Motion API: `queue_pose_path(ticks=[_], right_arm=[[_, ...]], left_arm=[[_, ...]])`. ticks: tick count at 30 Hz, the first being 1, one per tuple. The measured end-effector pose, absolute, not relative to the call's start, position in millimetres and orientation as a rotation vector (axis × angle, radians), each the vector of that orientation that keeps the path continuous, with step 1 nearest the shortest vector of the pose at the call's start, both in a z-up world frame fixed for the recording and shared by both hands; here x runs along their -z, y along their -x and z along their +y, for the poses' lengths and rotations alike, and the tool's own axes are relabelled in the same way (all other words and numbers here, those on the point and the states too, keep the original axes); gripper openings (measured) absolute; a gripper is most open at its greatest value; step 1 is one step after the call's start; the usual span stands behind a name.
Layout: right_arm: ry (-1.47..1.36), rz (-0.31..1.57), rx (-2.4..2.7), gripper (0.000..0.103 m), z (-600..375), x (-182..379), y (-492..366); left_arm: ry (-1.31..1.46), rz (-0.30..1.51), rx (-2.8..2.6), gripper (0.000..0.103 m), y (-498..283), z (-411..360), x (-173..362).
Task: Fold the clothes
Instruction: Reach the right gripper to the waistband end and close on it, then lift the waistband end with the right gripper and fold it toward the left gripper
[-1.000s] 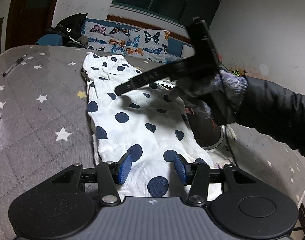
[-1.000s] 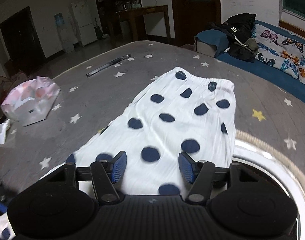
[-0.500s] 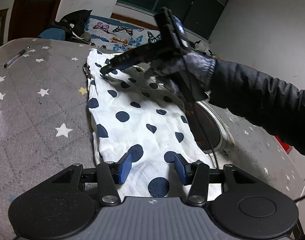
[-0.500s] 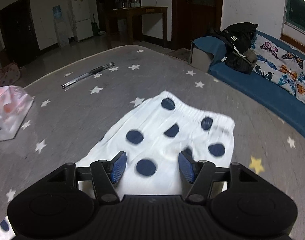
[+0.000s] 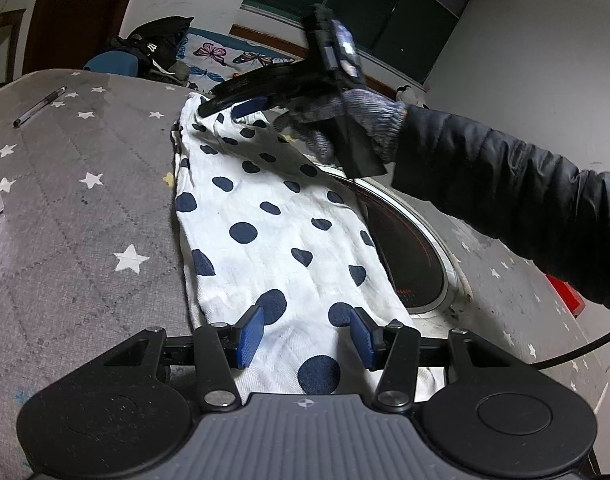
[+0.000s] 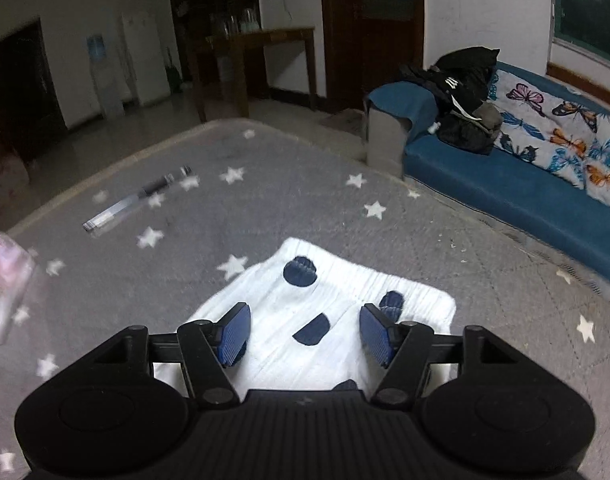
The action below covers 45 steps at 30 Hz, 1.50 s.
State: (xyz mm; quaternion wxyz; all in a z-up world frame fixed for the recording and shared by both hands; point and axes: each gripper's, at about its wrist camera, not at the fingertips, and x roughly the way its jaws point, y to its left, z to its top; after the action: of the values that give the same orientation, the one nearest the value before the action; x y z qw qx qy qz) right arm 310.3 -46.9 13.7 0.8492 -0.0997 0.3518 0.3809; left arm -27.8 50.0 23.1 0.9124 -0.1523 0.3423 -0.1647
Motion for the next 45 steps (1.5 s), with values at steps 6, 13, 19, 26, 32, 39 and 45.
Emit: queue_pose_path(ticks=[6, 13, 19, 26, 32, 39, 45], right_arm=[[0.15, 0.749, -0.757, 0.063, -88.2, -15.7, -324.3], [0.109, 0.767, -0.735, 0.063, -96.5, 0.9, -343.3], [0.098, 0.746, -0.769, 0.054, -92.0, 3.7, -346.0], [-0.006, 0.788, -0.797, 0.016, -98.2, 0.6, -351.3], [-0.108, 0.768, -0.833, 0.012, -112.3, -15.3, -340.0], [-0.127, 0.702, -0.901, 0.011, -121.4, -53.5, -304.1], [-0.126, 0.668, -0.953, 0.011, -130.7, -80.5, -261.9]], left_arm=[[0.325, 0.709, 0.332, 0.051, 25.9, 50.6, -23.8], [0.326, 0.717, 0.317, 0.051, 22.5, 49.5, -25.4], [0.321, 0.721, 0.309, 0.051, 19.4, 47.6, -25.1], [0.319, 0.722, 0.298, 0.052, 18.3, 45.7, -25.4], [0.32, 0.713, 0.279, 0.053, 18.8, 46.5, -30.2], [0.308, 0.696, 0.253, 0.054, 26.6, 47.6, -39.7], [0.293, 0.689, 0.221, 0.055, 45.0, 48.1, -48.3]])
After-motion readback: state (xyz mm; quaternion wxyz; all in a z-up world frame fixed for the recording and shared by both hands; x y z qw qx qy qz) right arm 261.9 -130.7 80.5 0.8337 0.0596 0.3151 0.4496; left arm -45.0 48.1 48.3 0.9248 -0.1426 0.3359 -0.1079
